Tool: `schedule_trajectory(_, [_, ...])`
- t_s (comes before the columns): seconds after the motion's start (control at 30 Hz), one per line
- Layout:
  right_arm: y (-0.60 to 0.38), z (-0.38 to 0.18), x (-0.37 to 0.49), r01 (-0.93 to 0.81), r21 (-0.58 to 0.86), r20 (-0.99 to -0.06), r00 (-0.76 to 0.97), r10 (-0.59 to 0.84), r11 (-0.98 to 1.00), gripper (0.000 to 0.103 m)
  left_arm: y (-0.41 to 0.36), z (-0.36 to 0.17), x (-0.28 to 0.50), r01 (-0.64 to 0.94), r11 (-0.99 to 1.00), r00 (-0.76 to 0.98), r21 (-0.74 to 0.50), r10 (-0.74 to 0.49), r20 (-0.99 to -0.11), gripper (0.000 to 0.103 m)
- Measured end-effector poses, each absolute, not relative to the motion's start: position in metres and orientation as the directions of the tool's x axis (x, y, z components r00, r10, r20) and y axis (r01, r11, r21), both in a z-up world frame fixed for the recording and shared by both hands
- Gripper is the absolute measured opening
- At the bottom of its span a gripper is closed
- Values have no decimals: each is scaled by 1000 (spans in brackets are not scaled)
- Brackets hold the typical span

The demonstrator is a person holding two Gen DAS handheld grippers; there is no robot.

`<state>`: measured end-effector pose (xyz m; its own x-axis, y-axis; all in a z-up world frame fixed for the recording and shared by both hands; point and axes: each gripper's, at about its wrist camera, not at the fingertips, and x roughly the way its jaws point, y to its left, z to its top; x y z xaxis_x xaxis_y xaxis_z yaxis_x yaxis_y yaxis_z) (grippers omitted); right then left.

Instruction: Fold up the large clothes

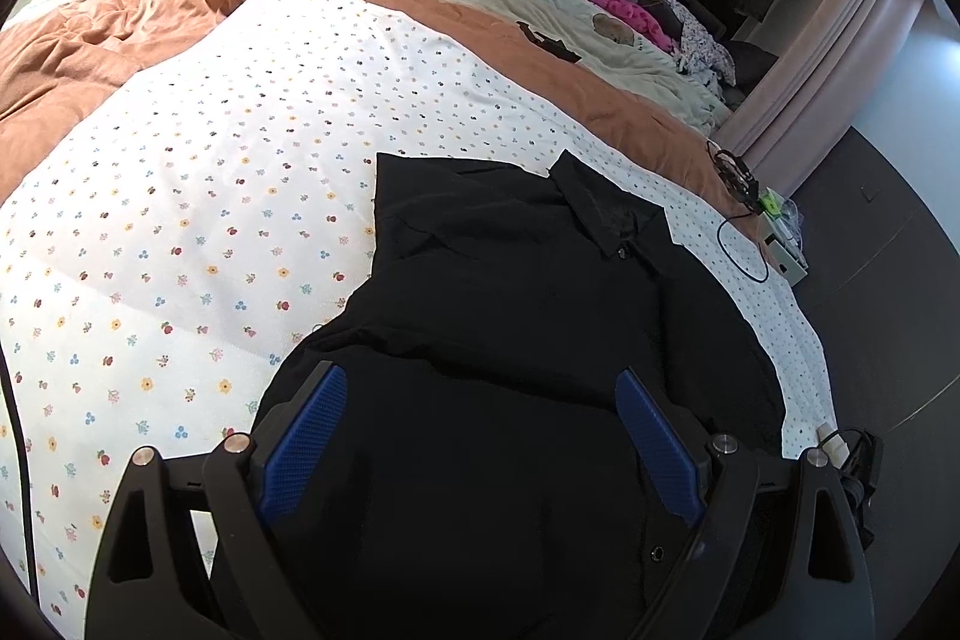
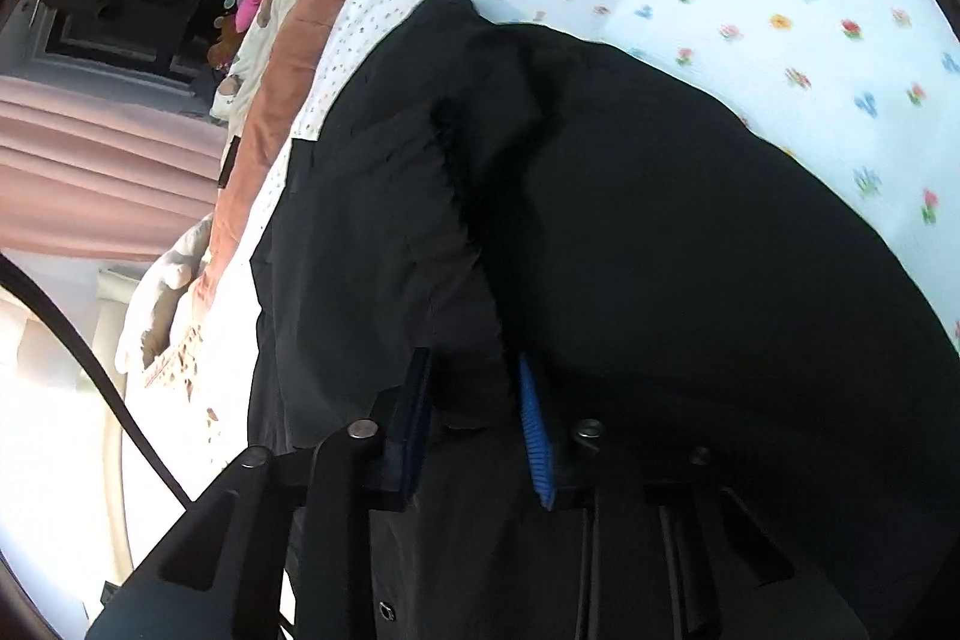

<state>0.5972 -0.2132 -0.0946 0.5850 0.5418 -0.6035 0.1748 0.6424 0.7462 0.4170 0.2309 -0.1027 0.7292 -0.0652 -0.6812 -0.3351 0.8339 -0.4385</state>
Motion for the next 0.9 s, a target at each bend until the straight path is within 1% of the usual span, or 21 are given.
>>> schedule_trajectory(0.13, [-200, -85, 601, 87, 756, -549, 624, 556, 649, 20, 238, -101, 413, -341, 822, 738, -456, -67, -671, 93])
schedule_trajectory(0.17, [-196, -77, 599, 56, 749, -534, 639, 553, 660, 11, 240, -101, 412, -344, 818, 739, -461, -67, -670, 93])
schedule_trajectory(0.2, [-192, -68, 597, 22, 743, -518, 652, 554, 669, 8, 242, -100, 411, -346, 816, 740, -464, -66, -669, 93])
schedule_trajectory(0.37, [-160, -40, 579, -133, 692, -460, 676, 576, 709, 5, 256, -99, 406, -365, 800, 745, -476, -55, -665, 93])
schedule_trajectory(0.63, [-73, -22, 583, -310, 600, -455, 627, 633, 738, 4, 281, -102, 400, -403, 754, 750, -519, -53, -659, 93])
schedule_trajectory(0.83, [-12, -20, 581, -404, 548, -482, 562, 672, 732, 4, 301, -105, 391, -444, 710, 755, -546, -32, -655, 93])
schedule_trajectory(0.87, [1, -22, 583, -419, 542, -497, 539, 680, 728, 5, 303, -105, 390, -450, 706, 755, -547, -27, -655, 93])
schedule_trajectory(0.9, [11, -26, 583, -433, 542, -508, 515, 691, 721, 8, 306, -106, 389, -454, 703, 755, -548, -23, -656, 93])
